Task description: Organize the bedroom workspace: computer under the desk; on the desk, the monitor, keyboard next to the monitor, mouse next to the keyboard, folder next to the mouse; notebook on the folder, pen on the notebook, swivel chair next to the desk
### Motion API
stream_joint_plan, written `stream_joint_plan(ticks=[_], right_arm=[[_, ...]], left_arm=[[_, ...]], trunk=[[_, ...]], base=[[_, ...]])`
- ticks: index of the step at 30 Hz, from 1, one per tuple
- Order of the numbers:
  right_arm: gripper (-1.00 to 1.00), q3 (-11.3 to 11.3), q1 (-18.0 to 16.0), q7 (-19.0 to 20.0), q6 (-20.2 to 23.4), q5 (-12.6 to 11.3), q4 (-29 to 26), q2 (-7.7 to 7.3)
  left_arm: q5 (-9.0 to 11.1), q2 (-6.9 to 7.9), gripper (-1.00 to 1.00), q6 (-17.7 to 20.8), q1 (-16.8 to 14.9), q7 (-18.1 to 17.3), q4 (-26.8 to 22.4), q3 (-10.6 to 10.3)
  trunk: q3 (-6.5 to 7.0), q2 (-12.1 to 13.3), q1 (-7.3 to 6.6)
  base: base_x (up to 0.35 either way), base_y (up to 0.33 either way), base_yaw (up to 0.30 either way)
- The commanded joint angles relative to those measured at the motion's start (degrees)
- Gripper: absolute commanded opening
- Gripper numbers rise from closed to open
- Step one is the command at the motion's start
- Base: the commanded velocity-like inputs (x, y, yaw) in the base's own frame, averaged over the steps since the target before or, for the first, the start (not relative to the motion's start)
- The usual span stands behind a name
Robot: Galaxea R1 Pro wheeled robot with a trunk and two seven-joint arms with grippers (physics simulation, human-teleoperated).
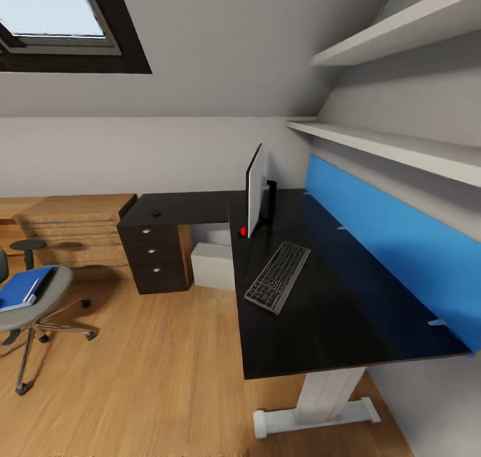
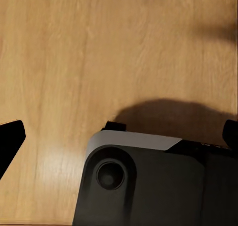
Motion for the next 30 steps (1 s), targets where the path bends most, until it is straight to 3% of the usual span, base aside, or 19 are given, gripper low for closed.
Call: stream_joint_plan(ticks=[1,10,30], right_arm=[[1.0,0.1,-0.1,0.1,-0.2,-0.3,0.1,0.03],[1.0,0.1,-0.1,0.1,-0.2,-0.4,0.1,0.02],[1.0,0.1,-0.1,0.1,-0.2,-0.4,0.1,0.16]], left_arm=[[0.5,0.03,1.0,-0.1,0.0,0.4,-0.1,-0.5],[0.6,-0.21,1.0,-2.6,0.0,0.4,-0.1,-0.6],[0.7,-0.32,1.0,-3.7,0.0,0.5,-0.1,-0.5]], trunk=[[-0.13,0.0,-0.02],[-0.92,0.0,-0.02],[2.02,8.0,-4.41]], base=[[-0.245,-0.261,-0.136],[-0.088,-0.09,-0.032],[-0.003,-0.003,-0.001]])
